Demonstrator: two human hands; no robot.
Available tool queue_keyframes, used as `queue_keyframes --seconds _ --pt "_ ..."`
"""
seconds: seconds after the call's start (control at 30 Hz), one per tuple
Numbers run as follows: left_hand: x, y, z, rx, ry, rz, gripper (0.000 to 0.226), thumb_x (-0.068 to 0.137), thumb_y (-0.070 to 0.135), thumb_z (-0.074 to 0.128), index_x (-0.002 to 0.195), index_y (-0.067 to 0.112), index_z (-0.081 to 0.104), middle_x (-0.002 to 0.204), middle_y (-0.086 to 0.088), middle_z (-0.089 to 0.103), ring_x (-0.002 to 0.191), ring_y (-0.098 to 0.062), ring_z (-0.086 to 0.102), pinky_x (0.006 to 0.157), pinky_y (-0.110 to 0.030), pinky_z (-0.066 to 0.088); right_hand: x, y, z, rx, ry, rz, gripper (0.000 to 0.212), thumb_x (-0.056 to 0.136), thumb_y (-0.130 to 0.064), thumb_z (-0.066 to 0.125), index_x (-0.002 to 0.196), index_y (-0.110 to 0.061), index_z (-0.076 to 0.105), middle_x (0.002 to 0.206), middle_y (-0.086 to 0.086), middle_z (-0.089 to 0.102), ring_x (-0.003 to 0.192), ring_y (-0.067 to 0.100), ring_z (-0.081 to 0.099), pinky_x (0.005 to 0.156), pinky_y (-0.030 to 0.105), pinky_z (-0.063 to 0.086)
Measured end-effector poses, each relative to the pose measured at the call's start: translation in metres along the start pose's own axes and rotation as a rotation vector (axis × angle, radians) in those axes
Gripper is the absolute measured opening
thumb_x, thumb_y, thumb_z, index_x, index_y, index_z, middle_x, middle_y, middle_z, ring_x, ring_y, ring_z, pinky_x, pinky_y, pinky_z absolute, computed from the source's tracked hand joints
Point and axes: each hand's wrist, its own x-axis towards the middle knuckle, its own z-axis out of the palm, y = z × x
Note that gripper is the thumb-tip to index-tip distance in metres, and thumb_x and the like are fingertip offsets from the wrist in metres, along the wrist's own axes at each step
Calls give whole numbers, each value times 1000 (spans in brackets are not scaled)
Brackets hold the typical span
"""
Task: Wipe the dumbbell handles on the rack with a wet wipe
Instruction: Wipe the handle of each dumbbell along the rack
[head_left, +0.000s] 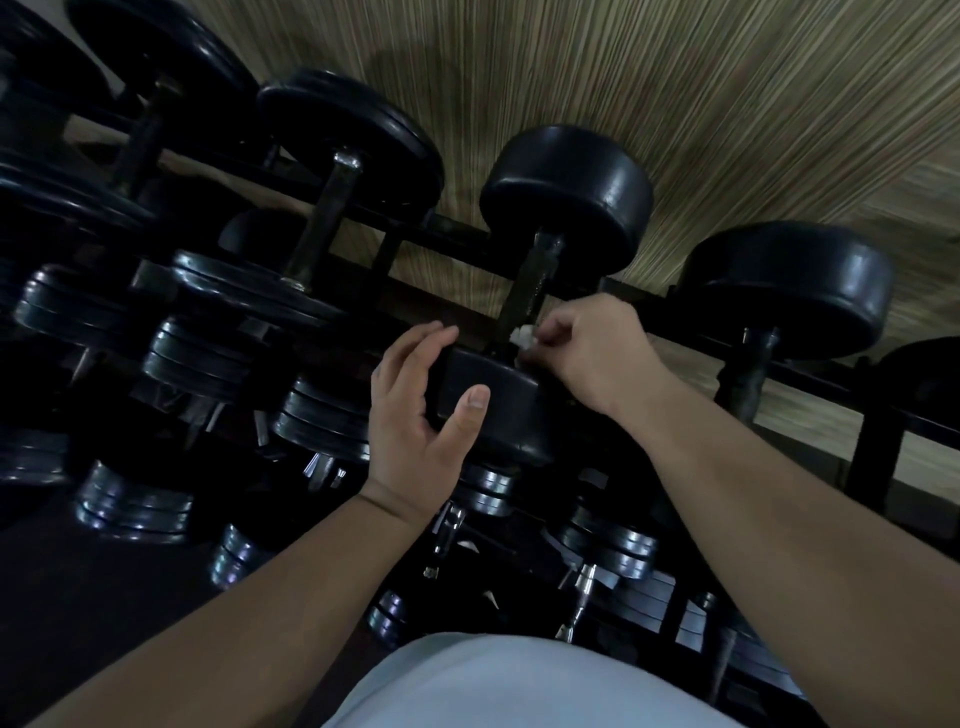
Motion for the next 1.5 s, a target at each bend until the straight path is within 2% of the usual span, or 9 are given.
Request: queue_keyframes --seconds 0.07,0.23,0.33,0.5,0.77,0.87,1.0,1.2,1.5 --pt "-1 0 0 -5 2 3 64 95 66 53 141 22 56 145 3 50 136 -30 49 110 -53 47 3 -1 -4 112 46 16 14 76 -23 85 73 -14 74 71 -1 69 62 5 60 57 9 45" --pt "-1 2 0 -8 6 -11 63 94 67 53 141 25 55 146 2 50 138 -28 48 112 -52 45 19 0 -11 441 257 169 15 75 -26 86 75 -17 75 76 3 74 74 18 74 72 42 62" --pt "-1 2 0 -10 12 -11 56 94 60 57 140 28 54 146 3 49 138 -27 48 113 -50 45 17 -7 -10 490 305 131 11 83 -23 81 87 -19 71 82 -6 71 74 0 70 70 24 61" --pt "0 1 0 -11 11 -13 54 93 53 59 140 29 54 146 4 49 138 -26 48 113 -46 46 -8 -15 0 103 145 -28 8 86 -20 76 93 -19 78 89 -13 63 77 -1 60 66 1 41" --pt "-2 2 -2 -1 -10 -35 59 92 55 60 142 25 56 147 9 48 139 -24 46 113 -48 45 26 -15 -11 44 301 -165 5 88 -17 73 89 -16 77 102 -7 59 88 3 56 79 13 48" --pt "-1 1 -2 -5 -3 -19 59 92 57 59 142 25 56 146 7 49 138 -26 47 112 -49 46 17 -14 -7 -67 197 -286 7 88 -16 73 91 -12 78 96 -5 57 85 9 58 75 22 50" --pt "-1 0 -1 -16 1 -20 56 92 58 60 141 31 55 146 10 48 138 -26 47 109 -52 48 7 -11 -10 -168 -8 -435 10 87 -21 75 95 -16 79 89 -8 53 79 7 57 67 7 40" --pt "-1 -3 0 -37 9 -12 59 92 62 59 142 31 54 147 11 47 139 -27 46 110 -52 47 28 -14 -11 -54 200 -359 11 89 -14 70 97 -14 78 99 -7 61 85 3 57 74 4 41" --pt "-3 -2 -2 -59 5 -53 61 90 62 63 141 28 57 147 13 46 139 -25 45 109 -51 48 25 -30 -13 -271 -26 -430 13 89 -25 72 99 -20 78 101 -6 57 91 10 57 79 20 42"
